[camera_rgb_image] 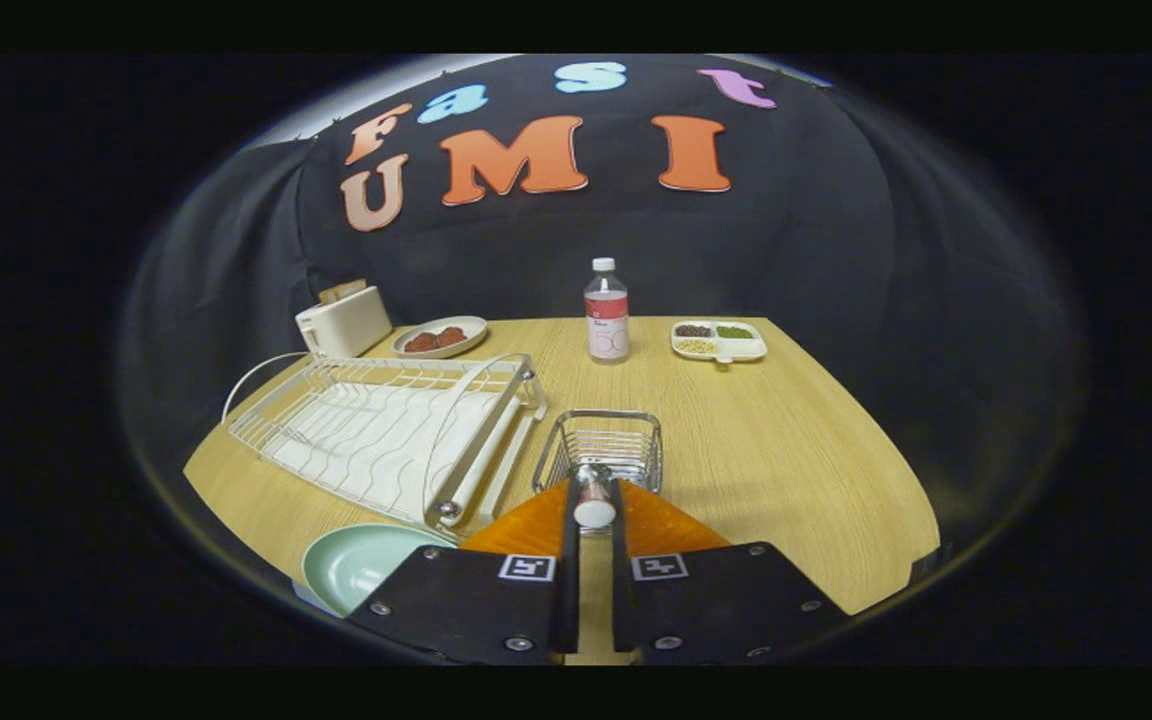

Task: Take the plate from the dish rack, then take the spoon from the basket and place it into the plate.

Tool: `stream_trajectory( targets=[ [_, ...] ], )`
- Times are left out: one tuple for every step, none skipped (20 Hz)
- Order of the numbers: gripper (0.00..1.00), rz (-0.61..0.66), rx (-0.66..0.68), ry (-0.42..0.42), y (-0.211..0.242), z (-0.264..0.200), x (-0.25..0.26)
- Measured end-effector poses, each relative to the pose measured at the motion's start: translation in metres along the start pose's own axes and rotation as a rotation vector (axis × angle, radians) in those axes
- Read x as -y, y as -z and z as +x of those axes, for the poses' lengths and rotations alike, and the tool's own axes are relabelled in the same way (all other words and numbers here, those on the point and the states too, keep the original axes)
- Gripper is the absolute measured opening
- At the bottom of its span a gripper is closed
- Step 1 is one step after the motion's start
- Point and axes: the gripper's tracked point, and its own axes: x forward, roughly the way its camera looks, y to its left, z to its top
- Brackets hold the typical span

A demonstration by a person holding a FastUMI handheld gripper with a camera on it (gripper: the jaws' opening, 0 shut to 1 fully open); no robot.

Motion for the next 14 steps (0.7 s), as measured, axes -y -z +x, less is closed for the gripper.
stream_trajectory(
  targets=[
    [0.13, 0.0, 0.012, -0.002, -0.009, -0.002, 0.0],
    [0.13, 0.003, 0.011, -0.001, -0.016, -0.005, 0.001],
    [0.13, 0.007, 0.017, -0.001, -0.02, -0.008, 0.003],
    [0.13, 0.016, 0.029, 0.001, -0.029, -0.01, 0.004],
    [0.13, 0.024, 0.035, -0.002, -0.036, -0.014, 0.004],
    [0.13, 0.032, 0.041, 0.001, -0.042, -0.018, 0.006],
    [0.13, 0.04, 0.051, -0.002, -0.048, -0.027, 0.013],
    [0.13, 0.048, 0.063, 0.0, -0.056, -0.032, 0.015],
    [0.13, 0.052, 0.071, 0.0, -0.063, -0.038, 0.016],
    [0.13, 0.052, 0.081, 0.003, -0.07, -0.043, 0.018],
    [0.13, 0.052, 0.091, 0.0, -0.078, -0.051, 0.018],
    [0.13, 0.048, 0.109, -0.004, -0.086, -0.058, 0.018],
    [0.13, 0.045, 0.127, -0.013, -0.095, -0.066, 0.017],
    [0.13, 0.036, 0.142, -0.022, -0.103, -0.073, 0.015]
  ],
)
